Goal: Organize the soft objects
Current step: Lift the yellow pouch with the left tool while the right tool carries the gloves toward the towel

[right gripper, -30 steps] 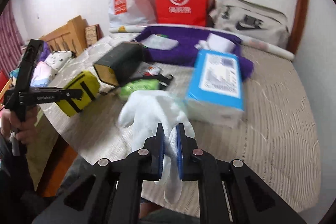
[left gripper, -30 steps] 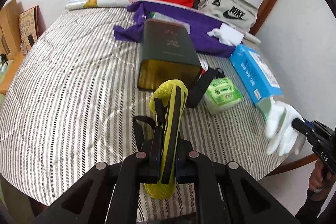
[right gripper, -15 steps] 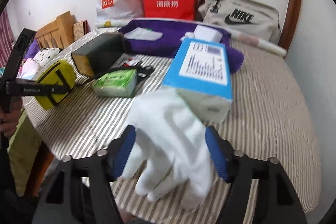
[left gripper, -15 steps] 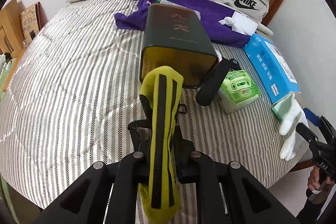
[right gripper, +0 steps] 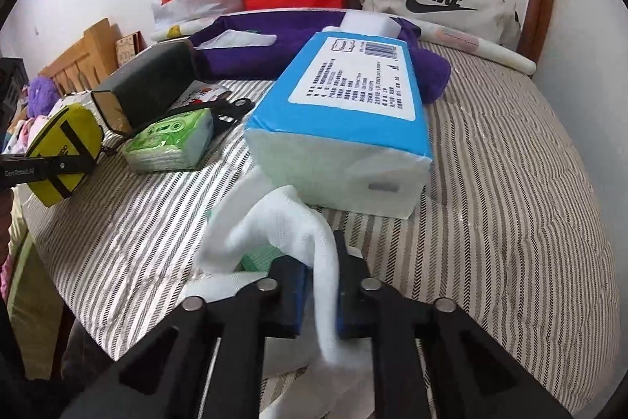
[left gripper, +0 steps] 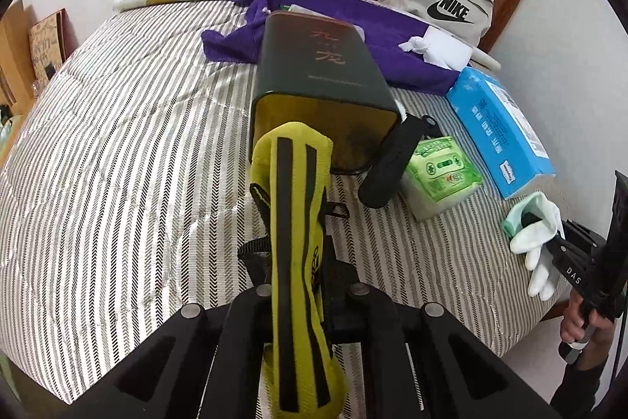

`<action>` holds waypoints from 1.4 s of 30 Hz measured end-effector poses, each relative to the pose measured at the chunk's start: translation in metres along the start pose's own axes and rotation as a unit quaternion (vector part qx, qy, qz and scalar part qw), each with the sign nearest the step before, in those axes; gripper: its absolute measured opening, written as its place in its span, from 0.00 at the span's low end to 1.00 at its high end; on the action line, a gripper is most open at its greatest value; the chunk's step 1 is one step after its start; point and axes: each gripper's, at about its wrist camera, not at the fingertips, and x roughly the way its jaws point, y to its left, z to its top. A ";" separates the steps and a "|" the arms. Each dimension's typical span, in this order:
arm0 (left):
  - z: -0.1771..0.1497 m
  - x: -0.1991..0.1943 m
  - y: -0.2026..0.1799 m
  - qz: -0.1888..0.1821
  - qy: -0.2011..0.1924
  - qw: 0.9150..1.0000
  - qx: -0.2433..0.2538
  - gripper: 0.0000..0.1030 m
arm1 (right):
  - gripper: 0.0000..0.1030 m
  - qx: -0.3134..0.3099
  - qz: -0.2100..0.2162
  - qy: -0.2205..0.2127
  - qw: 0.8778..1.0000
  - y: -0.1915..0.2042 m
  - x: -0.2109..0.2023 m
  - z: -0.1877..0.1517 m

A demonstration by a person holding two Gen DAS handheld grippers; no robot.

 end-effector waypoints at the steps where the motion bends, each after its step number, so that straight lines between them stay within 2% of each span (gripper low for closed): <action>1: 0.000 -0.002 -0.001 -0.002 -0.002 1.000 0.000 0.08 | 0.08 0.001 0.002 0.000 1.000 0.000 -0.002 0.000; 10: 0.000 -0.022 0.000 -0.014 -0.005 1.000 -0.013 0.08 | 0.07 0.026 0.022 -0.001 0.999 0.000 -0.022 0.001; 17: 0.008 -0.043 -0.006 -0.021 -0.028 0.999 -0.011 0.08 | 0.07 0.021 0.028 -0.019 0.999 0.006 -0.047 0.018; 26: 0.030 -0.070 -0.014 -0.023 -0.047 0.999 -0.003 0.08 | 0.07 -0.002 0.036 -0.060 0.998 0.022 -0.076 0.058; 33: 0.057 -0.082 -0.020 -0.026 -0.060 0.998 0.000 0.08 | 0.07 -0.018 0.034 -0.072 0.997 0.034 -0.080 0.094; 42: 0.097 -0.075 -0.025 -0.030 -0.067 0.997 0.005 0.08 | 0.07 -0.035 0.032 -0.080 0.996 0.041 -0.071 0.133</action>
